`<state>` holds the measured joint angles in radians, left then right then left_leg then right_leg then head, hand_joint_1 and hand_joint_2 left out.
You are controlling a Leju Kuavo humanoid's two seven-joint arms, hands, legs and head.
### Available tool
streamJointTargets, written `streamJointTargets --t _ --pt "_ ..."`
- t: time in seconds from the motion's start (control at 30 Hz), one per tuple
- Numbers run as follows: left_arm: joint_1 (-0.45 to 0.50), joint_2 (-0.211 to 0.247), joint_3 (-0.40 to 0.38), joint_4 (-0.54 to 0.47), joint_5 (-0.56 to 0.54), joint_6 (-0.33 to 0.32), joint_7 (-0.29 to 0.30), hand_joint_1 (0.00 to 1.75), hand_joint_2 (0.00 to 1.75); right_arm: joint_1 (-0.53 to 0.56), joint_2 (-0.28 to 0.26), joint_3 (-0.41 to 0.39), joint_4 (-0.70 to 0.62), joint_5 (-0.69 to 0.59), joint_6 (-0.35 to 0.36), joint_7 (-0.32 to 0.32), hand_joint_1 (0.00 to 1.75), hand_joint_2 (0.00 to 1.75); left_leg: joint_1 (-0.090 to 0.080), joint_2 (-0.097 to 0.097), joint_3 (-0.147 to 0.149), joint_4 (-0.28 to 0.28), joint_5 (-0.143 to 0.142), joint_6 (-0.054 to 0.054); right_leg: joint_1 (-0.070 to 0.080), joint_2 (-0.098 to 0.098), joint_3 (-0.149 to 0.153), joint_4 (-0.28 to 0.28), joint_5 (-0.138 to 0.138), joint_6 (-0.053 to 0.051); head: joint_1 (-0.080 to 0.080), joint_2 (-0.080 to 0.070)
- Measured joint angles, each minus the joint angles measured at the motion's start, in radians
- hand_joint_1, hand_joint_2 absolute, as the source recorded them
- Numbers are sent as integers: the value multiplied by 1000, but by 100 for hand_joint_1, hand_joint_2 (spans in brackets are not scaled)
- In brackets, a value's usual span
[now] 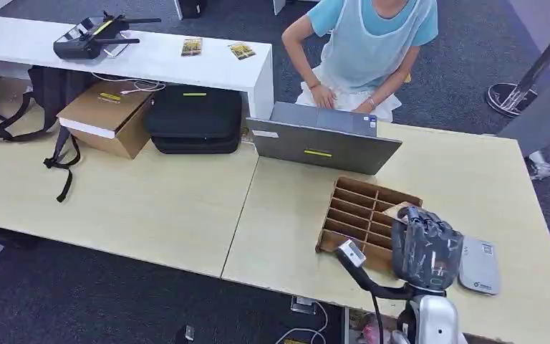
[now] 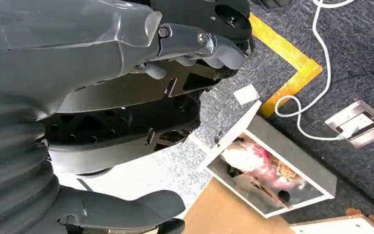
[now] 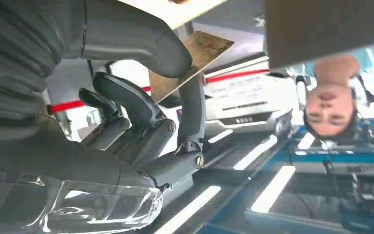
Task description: Pass the card to the sensor for recognition and then transmit it.
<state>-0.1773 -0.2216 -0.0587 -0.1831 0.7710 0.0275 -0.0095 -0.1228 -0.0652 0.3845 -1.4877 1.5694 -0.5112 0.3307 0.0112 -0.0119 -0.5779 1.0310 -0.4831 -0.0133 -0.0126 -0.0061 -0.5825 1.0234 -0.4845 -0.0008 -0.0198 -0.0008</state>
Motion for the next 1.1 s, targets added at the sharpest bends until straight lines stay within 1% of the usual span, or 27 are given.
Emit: streamJointTargets --t 0.13,0.2,0.27,0.37,0.5,0.6,0.77,0.93,1.1 --pt "-1 0 0 0 -6 0 0 0 175 -71 0 0 18 0 -3 -46 175 175 0 0 0 0 1 0 0 0 0 0 1 0 0 0" --pt "-2 -1 0 0 -8 0 0 0 175 -133 7 0 42 -4 4 -85 175 175 0 0 0 0 1 0 0 0 0 0 1 -1 0 0" --pt "-6 -2 0 0 -15 0 0 0 175 -223 22 1 82 -23 37 -127 175 175 0 1 0 0 2 0 0 1 -1 0 3 -2 0 0" --pt "-9 -2 -1 0 -18 0 0 0 175 -343 41 3 148 -50 82 -163 175 175 0 1 -1 0 3 0 0 1 -1 1 4 -1 1 0" --pt "-21 -7 -5 0 -32 0 0 0 175 -542 75 14 303 -113 144 -208 175 175 0 1 -2 0 6 -1 0 1 -2 1 6 -2 0 0" --pt "-27 -11 -15 0 -39 0 0 0 175 -679 100 22 437 -141 174 -222 175 175 0 1 -2 0 6 -1 0 1 -2 1 6 -2 0 0" --pt "-38 -19 -25 0 -43 0 0 0 175 -851 158 33 653 -173 221 -241 175 175 0 1 -2 0 7 -1 0 1 -3 1 6 -2 0 0" --pt "-40 -22 -35 0 -43 0 0 0 175 -947 212 46 808 -181 253 -240 175 175 0 1 -2 0 7 -1 0 1 -3 1 6 -2 0 0" --pt "-41 -30 -39 0 -39 0 0 0 175 -994 249 49 913 -206 263 -240 175 175 0 0 -2 0 7 -1 0 1 -3 1 6 -2 0 0"
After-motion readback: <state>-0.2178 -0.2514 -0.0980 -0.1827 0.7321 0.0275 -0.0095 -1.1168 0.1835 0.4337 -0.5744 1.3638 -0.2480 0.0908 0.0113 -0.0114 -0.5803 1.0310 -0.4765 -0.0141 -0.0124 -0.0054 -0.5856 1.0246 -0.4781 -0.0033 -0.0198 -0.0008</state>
